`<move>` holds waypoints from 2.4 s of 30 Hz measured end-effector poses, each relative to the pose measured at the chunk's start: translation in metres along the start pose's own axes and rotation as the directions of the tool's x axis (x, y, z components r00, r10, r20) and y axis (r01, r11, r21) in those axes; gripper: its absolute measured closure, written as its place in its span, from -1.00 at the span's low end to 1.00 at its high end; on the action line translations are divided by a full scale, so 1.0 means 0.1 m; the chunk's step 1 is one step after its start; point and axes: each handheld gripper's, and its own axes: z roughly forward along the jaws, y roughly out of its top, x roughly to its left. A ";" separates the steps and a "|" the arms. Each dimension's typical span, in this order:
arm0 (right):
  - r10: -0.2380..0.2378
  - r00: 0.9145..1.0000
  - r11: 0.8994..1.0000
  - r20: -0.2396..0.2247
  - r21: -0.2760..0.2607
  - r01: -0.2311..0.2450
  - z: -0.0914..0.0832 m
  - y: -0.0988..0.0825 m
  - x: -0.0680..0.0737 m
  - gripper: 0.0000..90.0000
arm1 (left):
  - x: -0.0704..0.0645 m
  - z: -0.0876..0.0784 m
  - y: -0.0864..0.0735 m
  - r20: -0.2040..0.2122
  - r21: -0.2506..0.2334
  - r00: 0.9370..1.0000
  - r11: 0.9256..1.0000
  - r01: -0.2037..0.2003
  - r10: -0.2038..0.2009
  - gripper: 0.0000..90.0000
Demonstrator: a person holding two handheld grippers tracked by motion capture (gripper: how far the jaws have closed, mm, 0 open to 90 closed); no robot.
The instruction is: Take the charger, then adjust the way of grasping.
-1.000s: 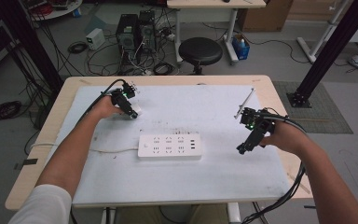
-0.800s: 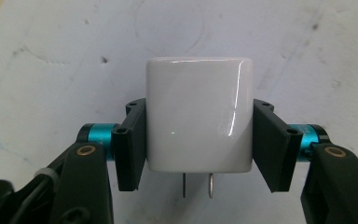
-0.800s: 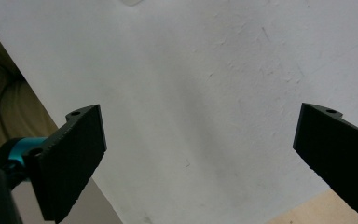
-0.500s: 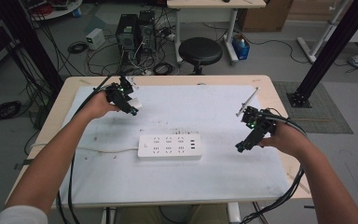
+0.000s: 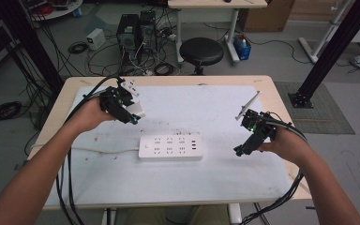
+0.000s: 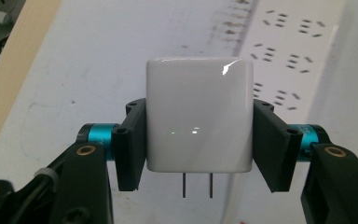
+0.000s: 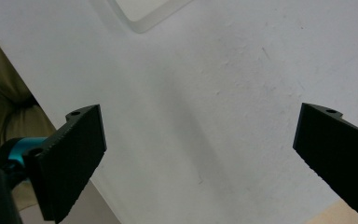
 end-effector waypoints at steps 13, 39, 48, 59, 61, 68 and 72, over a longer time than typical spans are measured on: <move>-0.043 0.999 0.998 -0.001 -0.035 0.043 -0.04 0.12 0.15 -0.96 | -0.46 -0.28 0.10 0.069 -0.061 0.991 0.992 -0.114 0.118 -0.06; 0.057 0.945 0.947 -0.322 -0.282 -0.153 -0.01 0.18 0.33 -0.96 | -0.61 -0.07 0.30 0.112 -0.138 0.973 0.973 -0.184 0.200 -0.06; 0.143 0.847 0.869 -0.512 -0.344 -0.354 0.08 0.22 0.35 -0.96 | -0.67 0.05 0.42 0.114 -0.180 0.966 0.961 -0.208 0.230 -0.06; 0.169 0.771 0.806 -0.614 -0.364 -0.467 0.20 0.42 0.42 -0.96 | -0.80 0.16 0.58 0.106 -0.211 0.956 0.946 -0.247 0.274 -0.06; 0.194 0.748 0.802 -0.634 -0.337 -0.494 0.23 0.45 0.42 -0.96 | -0.82 0.19 0.59 0.103 -0.210 0.955 0.944 -0.254 0.279 -0.06; 0.253 0.701 0.786 -0.666 -0.281 -0.551 0.32 0.49 0.39 -0.96 | -0.88 0.30 0.62 0.122 -0.223 0.953 0.943 -0.247 0.279 -0.06; 0.310 0.670 0.772 -0.675 -0.233 -0.592 0.38 0.51 0.36 -0.96 | -0.90 0.34 0.66 0.133 -0.242 0.952 0.941 -0.238 0.275 -0.06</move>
